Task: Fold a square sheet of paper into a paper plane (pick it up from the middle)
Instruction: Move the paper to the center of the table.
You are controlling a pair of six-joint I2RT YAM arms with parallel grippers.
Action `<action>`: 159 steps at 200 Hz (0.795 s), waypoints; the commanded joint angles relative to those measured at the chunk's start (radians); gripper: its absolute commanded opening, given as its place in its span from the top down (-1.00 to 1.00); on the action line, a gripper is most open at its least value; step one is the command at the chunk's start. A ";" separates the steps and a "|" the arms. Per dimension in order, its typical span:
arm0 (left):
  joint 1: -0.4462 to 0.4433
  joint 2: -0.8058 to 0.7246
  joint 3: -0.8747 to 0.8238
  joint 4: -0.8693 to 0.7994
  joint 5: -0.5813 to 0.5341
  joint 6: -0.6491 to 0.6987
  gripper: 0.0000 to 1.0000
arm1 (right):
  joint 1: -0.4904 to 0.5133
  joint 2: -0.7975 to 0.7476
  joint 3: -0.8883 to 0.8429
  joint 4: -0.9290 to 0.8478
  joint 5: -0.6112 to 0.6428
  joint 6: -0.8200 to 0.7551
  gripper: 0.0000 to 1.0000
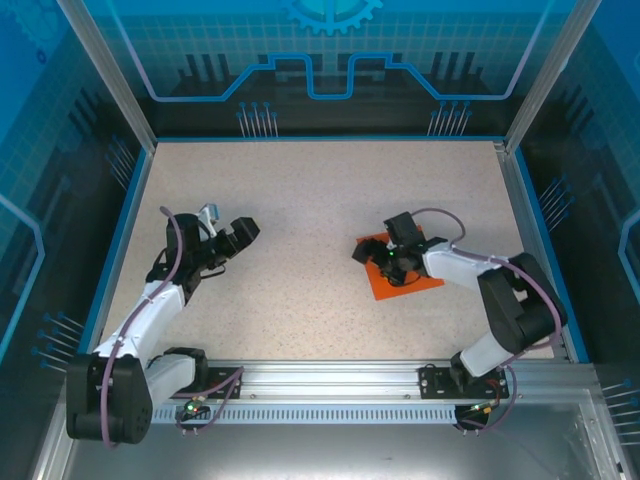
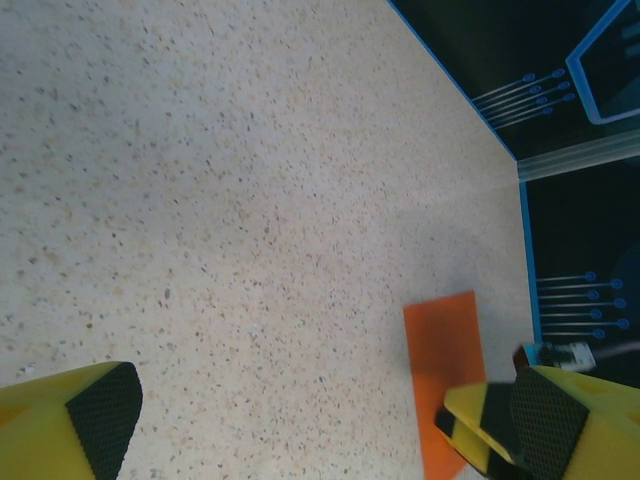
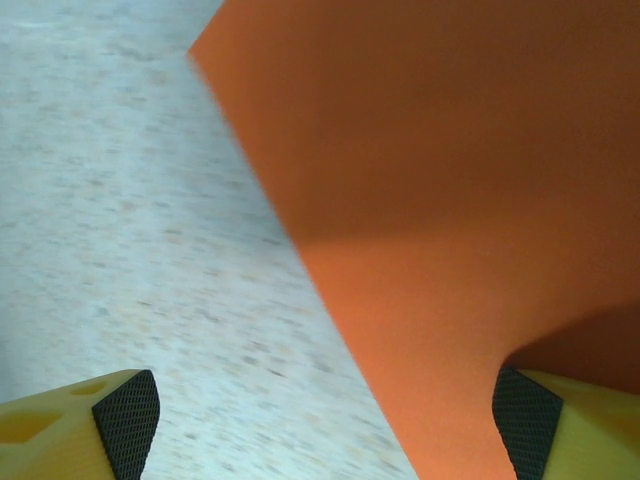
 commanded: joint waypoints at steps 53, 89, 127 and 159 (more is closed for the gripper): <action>-0.124 0.009 -0.002 0.006 0.103 0.054 -0.97 | -0.207 -0.045 0.059 -0.218 -0.020 -0.289 -0.75; -0.144 0.021 0.012 -0.001 0.093 0.058 -0.97 | -0.281 -0.018 0.000 -0.223 -0.058 -0.339 -0.71; -0.150 0.012 -0.006 -0.002 0.085 0.053 -0.97 | -0.246 -0.072 -0.141 -0.147 -0.016 -0.136 -0.67; -0.152 0.016 -0.008 -0.008 0.087 0.058 -0.97 | -0.086 -0.112 -0.221 -0.020 0.040 0.134 -0.62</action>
